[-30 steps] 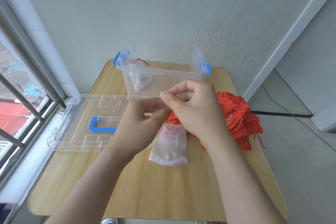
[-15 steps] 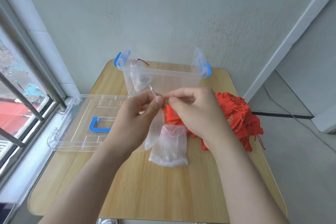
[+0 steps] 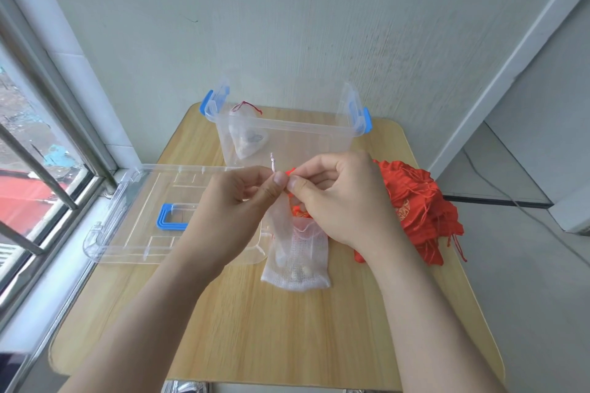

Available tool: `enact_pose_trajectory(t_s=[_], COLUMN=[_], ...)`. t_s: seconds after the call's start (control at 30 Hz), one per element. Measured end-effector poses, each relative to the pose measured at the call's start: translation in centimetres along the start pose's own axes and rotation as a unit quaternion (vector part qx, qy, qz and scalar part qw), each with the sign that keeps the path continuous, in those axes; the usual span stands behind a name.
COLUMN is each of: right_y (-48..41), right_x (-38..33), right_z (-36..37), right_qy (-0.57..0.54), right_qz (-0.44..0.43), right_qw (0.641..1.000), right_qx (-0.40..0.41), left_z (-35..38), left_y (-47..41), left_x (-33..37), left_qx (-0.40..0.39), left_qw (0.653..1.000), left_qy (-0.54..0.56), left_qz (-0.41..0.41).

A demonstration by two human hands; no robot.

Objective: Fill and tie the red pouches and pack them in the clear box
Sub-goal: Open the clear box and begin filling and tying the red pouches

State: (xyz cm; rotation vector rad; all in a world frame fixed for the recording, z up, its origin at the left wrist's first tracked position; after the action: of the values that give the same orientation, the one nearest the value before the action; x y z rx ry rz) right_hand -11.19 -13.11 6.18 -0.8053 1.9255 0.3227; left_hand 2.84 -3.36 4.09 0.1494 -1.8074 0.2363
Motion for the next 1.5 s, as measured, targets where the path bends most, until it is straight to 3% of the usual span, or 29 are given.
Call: enact_pose_trajectory(t_s=[0.13, 0.23, 0.3, 0.43, 0.5, 0.6, 0.7, 1.13, 1.5], right_y=[0.0, 0.0, 0.0, 0.0, 0.0, 0.2, 0.1, 0.0, -0.1], right_x=[-0.2, -0.2, 0.0, 0.7, 0.6, 0.2, 0.2, 0.3, 0.6], right_z=[0.2, 0.5, 0.9, 0.8, 0.5, 0.3, 0.4, 0.8, 0.6], right_qy=[0.074, 0.127, 0.111, -0.061, -0.087, -0.089, -0.106, -0.040, -0.011], right_qz=[-0.012, -0.019, -0.022, 0.023, 0.054, 0.087, 0.090, 0.001, -0.014], right_qw=[0.997, 0.992, 0.993, 0.998, 0.994, 0.988, 0.987, 0.996, 1.000], right_qx=[0.014, -0.003, -0.017, -0.018, -0.036, -0.089, -0.085, -0.078, -0.017], left_z=[0.3, -0.1, -0.5, -0.4, -0.4, -0.7, -0.9, -0.9, -0.5], left_y=[0.2, 0.3, 0.2, 0.1, 0.0, 0.0, 0.1, 0.4, 0.4], left_x=[0.2, 0.0, 0.0, 0.1, 0.0, 0.0, -0.1, 0.4, 0.6], left_qx=[0.035, 0.038, 0.010, -0.024, -0.020, 0.000, 0.006, 0.135, 0.061], left_qw=[0.997, 0.999, 1.000, 0.999, 0.999, 0.999, 0.999, 0.986, 0.998], left_qy=[-0.057, -0.017, 0.005, 0.037, 0.049, 0.049, 0.040, 0.070, 0.011], left_qz=[0.025, 0.008, -0.003, -0.003, 0.004, 0.016, 0.016, -0.062, -0.016])
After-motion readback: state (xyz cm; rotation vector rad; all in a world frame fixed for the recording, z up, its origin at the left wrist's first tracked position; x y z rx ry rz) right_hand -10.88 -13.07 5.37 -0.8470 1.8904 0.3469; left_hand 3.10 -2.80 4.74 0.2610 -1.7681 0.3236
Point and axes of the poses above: each hand's wrist, its own y-axis away from the middle knuckle, its own z-axis out of the palm, x = y × z, the point moved 2 cm from there along -y, towards the middle knuckle, and after that the axes turned 10 degrees about -x, right-handed, at the moved point
